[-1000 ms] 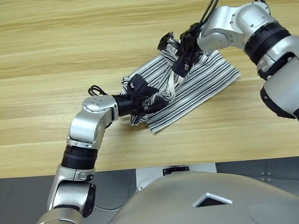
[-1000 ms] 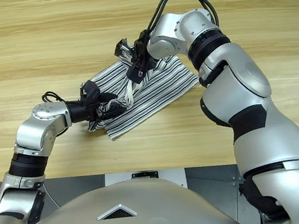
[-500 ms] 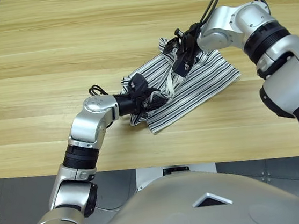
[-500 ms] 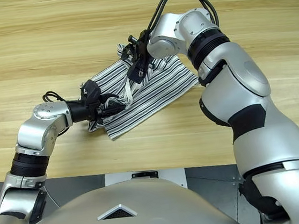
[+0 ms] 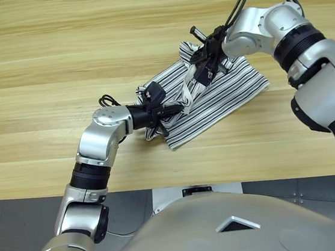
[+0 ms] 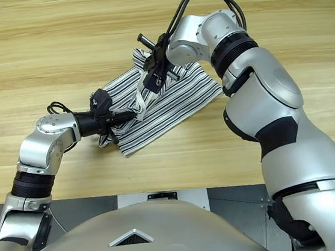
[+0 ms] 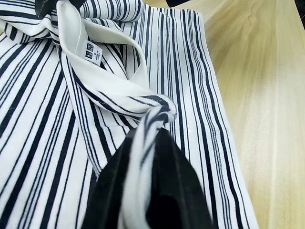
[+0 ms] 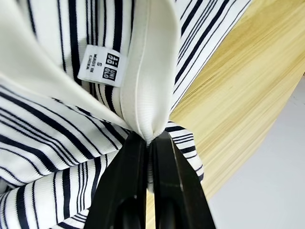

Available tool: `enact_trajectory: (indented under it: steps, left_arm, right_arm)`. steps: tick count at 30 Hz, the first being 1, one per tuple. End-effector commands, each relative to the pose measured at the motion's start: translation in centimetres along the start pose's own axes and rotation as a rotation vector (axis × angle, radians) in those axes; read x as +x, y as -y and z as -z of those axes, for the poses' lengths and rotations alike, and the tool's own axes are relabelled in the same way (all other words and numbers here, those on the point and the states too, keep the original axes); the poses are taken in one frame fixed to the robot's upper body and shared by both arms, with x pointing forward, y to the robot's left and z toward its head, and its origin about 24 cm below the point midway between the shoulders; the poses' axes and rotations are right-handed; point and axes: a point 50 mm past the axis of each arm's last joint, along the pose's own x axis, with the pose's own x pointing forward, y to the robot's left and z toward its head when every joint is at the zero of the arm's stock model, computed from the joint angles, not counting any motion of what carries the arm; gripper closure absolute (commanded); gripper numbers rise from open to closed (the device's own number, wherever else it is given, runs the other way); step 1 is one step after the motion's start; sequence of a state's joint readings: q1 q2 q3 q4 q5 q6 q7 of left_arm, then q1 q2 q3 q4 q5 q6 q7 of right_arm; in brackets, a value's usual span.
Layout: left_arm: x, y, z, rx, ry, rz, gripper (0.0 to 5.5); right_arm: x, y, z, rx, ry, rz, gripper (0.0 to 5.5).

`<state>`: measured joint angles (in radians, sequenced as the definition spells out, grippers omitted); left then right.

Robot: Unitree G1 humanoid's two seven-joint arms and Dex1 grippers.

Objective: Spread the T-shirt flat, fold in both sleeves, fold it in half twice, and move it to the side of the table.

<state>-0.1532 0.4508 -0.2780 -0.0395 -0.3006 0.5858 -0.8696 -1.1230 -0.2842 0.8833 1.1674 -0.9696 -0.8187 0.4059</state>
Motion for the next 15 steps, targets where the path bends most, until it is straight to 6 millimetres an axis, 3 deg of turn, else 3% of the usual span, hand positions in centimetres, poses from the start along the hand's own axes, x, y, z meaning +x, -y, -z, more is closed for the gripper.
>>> enact_trajectory:
  steps: [1,6,10,15]
  left_arm:
    - [-0.3,-0.2,-0.2,0.014,0.0,-0.017,5.39]
    - [-0.5,-0.5,-0.4,0.054,0.008,-0.028,5.39]
    - [-1.7,-2.1,-1.9,0.35,-0.009,-0.025,5.39]
    - [-3.5,-4.0,-2.7,0.515,-0.015,0.02,5.39]
  right_arm:
    - [-0.6,0.5,0.6,-0.014,-0.029,-0.002,5.4]
    - [-1.1,0.4,1.1,0.007,-0.039,0.014,5.4]
    - [-2.9,-1.3,2.7,0.159,-0.067,0.084,5.4]
    - [-4.3,-3.8,3.6,0.448,-0.021,0.133,5.4]
